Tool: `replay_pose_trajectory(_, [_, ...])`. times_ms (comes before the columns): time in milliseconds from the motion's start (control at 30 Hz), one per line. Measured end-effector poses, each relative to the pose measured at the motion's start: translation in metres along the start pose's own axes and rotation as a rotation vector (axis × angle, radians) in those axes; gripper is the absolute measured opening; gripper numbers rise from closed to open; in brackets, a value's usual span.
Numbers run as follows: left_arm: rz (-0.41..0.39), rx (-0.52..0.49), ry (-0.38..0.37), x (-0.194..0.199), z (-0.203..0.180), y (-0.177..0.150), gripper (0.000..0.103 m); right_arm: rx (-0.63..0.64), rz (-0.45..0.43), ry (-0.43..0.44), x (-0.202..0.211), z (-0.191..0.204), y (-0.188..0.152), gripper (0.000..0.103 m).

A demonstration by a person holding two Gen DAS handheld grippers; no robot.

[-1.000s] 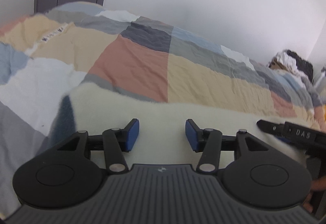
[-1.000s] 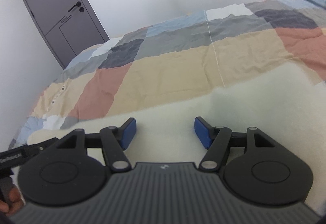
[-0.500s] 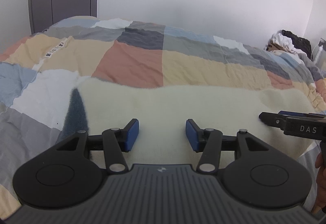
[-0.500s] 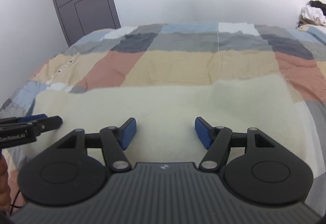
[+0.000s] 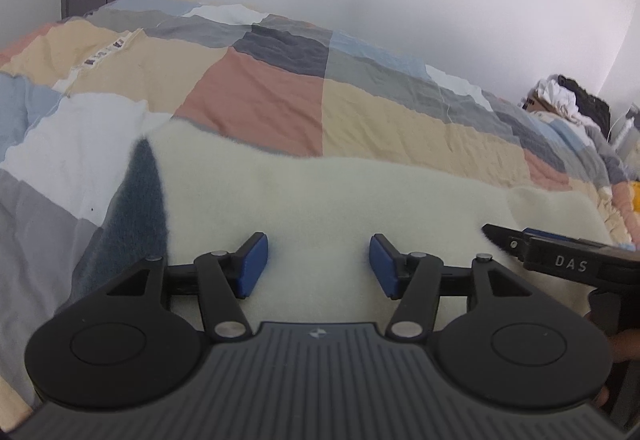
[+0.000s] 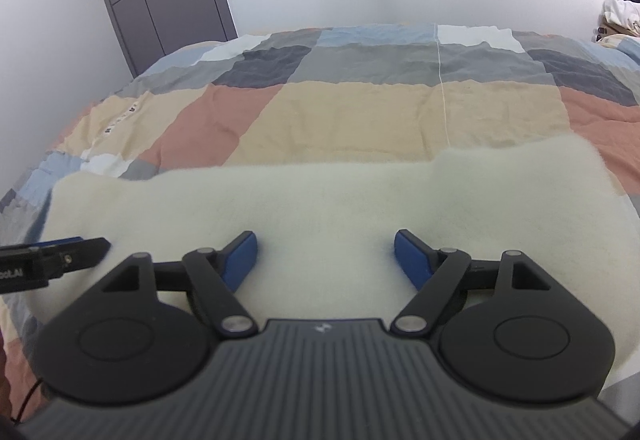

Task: Fold large clothes

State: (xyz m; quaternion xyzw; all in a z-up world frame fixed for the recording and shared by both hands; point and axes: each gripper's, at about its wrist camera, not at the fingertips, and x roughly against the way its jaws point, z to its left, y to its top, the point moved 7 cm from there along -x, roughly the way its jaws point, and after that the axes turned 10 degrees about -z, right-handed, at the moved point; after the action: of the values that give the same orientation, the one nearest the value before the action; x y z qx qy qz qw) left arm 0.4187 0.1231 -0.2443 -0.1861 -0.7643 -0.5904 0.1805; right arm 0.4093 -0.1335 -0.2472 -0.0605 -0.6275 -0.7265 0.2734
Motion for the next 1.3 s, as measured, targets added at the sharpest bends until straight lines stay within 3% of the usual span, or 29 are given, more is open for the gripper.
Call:
replay_pose_trajectory(233, [-0.019, 0.085, -0.041, 0.027, -0.004, -0.001, 0.077, -0.010, 0.002, 0.007, 0.002, -0.002, 0.001, 0.079])
replay_pose_trajectory(433, [-0.018, 0.250, -0.063, 0.059, 0.003, -0.015, 0.085, -0.018, 0.007, 0.002, 0.007, -0.002, 0.000, 0.078])
replay_pose_trajectory(600, [0.074, 0.484, -0.070, 0.065, 0.027, -0.041, 0.086, -0.029, 0.005, 0.004, 0.015, -0.003, -0.002, 0.078])
replay_pose_trajectory(733, [0.160, 0.781, -0.078, 0.052, 0.060, -0.065, 0.086, -0.037, 0.005, 0.000, 0.021, -0.003, -0.003, 0.078])
replay_pose_trajectory(833, [0.197, 0.948, -0.101, 0.037, 0.080, -0.074, 0.086, -0.049, 0.004, -0.006, 0.026, -0.002, -0.003, 0.078])
replay_pose_trajectory(967, [0.185, 1.123, -0.121, 0.021, 0.098, -0.080, 0.086, -0.056, -0.011, -0.008, 0.033, -0.002, -0.001, 0.078])
replay_pose_trajectory(1167, [0.099, 1.182, -0.059, 0.006, 0.111, -0.072, 0.084, -0.114, -0.043, 0.033, 0.052, -0.001, 0.005, 0.079])
replay_pose_trajectory(1300, [0.088, 1.146, -0.041, 0.001, 0.107, -0.068, 0.084, -0.189, -0.044, 0.148, 0.066, 0.011, 0.006, 0.085])
